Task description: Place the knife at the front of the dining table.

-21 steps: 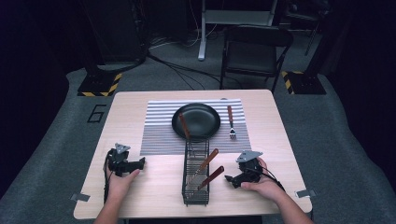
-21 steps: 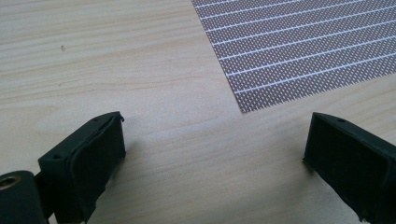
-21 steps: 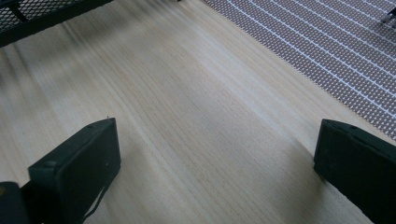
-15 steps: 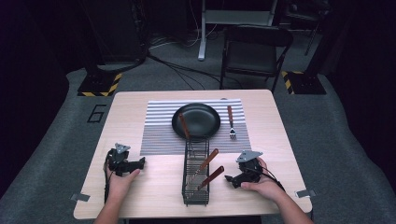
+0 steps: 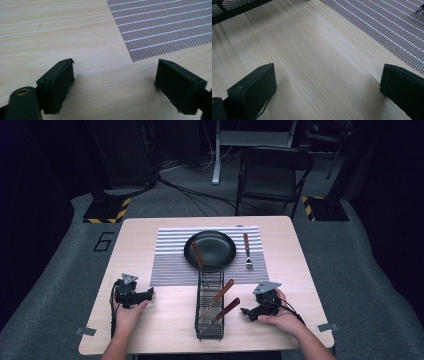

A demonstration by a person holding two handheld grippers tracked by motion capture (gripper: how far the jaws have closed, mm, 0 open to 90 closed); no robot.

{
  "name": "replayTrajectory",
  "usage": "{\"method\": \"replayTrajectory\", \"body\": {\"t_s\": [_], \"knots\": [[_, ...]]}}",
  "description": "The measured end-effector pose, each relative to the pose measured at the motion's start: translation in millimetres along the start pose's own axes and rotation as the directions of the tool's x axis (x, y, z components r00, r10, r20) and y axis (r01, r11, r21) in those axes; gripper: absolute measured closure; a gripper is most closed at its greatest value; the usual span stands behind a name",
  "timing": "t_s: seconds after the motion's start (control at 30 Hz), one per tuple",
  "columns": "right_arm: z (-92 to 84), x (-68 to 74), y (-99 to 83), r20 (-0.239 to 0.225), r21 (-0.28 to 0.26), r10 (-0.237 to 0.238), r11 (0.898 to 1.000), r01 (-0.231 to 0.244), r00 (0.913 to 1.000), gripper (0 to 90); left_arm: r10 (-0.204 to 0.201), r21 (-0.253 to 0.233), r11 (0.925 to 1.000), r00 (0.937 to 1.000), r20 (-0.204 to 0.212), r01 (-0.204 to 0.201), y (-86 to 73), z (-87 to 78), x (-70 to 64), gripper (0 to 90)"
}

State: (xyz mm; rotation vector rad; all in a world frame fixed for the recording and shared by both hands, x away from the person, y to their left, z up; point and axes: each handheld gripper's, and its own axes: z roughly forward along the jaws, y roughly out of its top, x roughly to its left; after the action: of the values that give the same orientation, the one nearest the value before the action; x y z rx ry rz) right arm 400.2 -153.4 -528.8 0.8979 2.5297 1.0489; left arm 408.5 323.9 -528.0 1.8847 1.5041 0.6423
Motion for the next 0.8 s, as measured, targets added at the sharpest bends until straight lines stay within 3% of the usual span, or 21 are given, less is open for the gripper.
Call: {"method": "replayTrajectory", "body": {"t_s": [0.07, 0.17, 0.27, 0.37, 0.53, 0.8], "knots": [[0.0, 0.0, 0.0, 0.000, 0.000, 0.000, 1.000, 0.000, 1.0000, 0.0, -0.017, -0.004, 0.9998, 0.9999, 0.004, 0.017, 0.2, -0.5, 0.4, 16.2], [0.0, 0.0, 0.0, 0.000, 0.000, 0.000, 1.000, 0.000, 1.0000, 0.0, -0.009, 0.006, 0.9999, 0.9999, -0.006, 0.009, 0.8, -2.8, 0.8, 19.9], [0.0, 0.0, 0.0, 0.000, 0.000, 0.000, 1.000, 0.000, 1.0000, 0.0, -0.014, 0.017, 0.9998, 0.9999, -0.004, 0.014, 2.1, -5.5, -1.7, 30.4], [0.0, -0.1, 0.0, 0.000, 0.000, -0.001, 1.000, 0.001, 1.0000, 0.0, -0.010, 0.038, 0.9993, 0.9998, 0.019, 0.009, 4.5, -9.4, -5.2, 33.2], [0.0, 0.0, 0.0, 0.000, 0.000, -0.001, 1.000, 0.001, 1.0000, 0.0, 0.001, 0.021, 0.9998, 0.9979, 0.064, -0.002, 10.7, -18.4, -17.3, 36.7], [0.1, -0.3, -0.1, 0.000, -0.001, -0.004, 1.000, 0.004, 1.0000, 0.0, 0.024, 0.014, 0.9996, 0.9895, 0.143, -0.026, 19.9, -30.3, -36.4, 40.7]]}}
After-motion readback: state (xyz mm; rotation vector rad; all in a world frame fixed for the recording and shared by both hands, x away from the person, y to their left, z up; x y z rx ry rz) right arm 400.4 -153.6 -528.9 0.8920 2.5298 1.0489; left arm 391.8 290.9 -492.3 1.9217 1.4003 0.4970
